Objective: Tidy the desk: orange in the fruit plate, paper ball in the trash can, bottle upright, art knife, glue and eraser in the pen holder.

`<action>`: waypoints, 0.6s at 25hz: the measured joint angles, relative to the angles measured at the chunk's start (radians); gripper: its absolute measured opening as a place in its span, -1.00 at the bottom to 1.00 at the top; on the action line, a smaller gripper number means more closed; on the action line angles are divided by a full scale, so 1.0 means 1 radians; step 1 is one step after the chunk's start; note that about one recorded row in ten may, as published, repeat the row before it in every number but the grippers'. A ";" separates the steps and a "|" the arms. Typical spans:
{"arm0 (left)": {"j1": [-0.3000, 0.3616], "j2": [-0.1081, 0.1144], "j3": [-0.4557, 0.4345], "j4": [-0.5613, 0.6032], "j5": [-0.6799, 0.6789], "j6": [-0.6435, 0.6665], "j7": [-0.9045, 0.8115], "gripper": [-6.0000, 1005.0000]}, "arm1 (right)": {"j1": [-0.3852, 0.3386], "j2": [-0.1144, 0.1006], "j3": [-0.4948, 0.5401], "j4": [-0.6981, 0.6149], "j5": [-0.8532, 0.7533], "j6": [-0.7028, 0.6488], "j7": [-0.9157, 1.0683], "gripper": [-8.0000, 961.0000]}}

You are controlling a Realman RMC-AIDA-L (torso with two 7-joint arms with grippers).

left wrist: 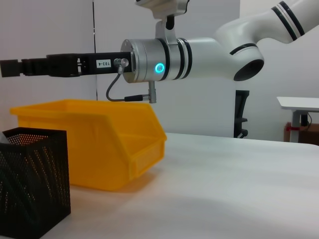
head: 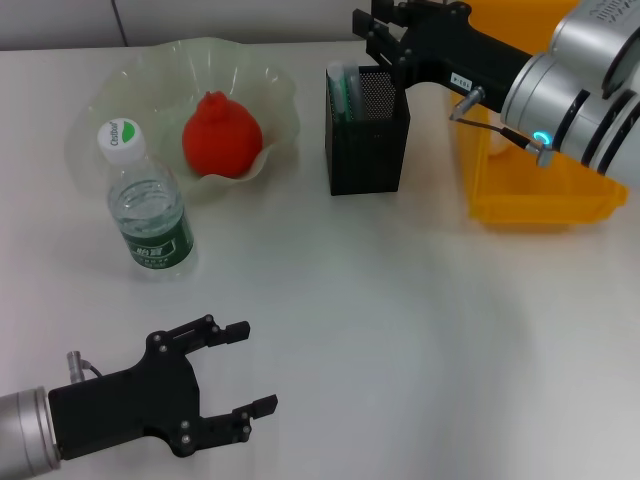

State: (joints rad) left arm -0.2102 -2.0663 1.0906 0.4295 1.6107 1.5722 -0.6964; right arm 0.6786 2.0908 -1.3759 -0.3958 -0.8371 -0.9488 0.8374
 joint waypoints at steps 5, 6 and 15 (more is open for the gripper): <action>0.000 0.001 0.000 0.000 0.000 0.000 0.000 0.60 | -0.048 -0.001 0.000 -0.022 0.000 -0.095 -0.004 -0.45; 0.001 0.001 0.000 0.000 0.000 0.001 0.000 0.60 | -0.074 -0.003 0.001 -0.038 0.000 -0.137 -0.004 -0.42; 0.012 0.011 -0.004 0.007 0.000 0.012 -0.005 0.60 | -0.401 -0.014 0.011 -0.248 -0.147 -0.458 0.079 -0.17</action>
State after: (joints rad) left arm -0.1985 -2.0553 1.0865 0.4364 1.6106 1.5843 -0.7019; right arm 0.2780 2.0766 -1.3649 -0.6439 -0.9843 -1.4072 0.9168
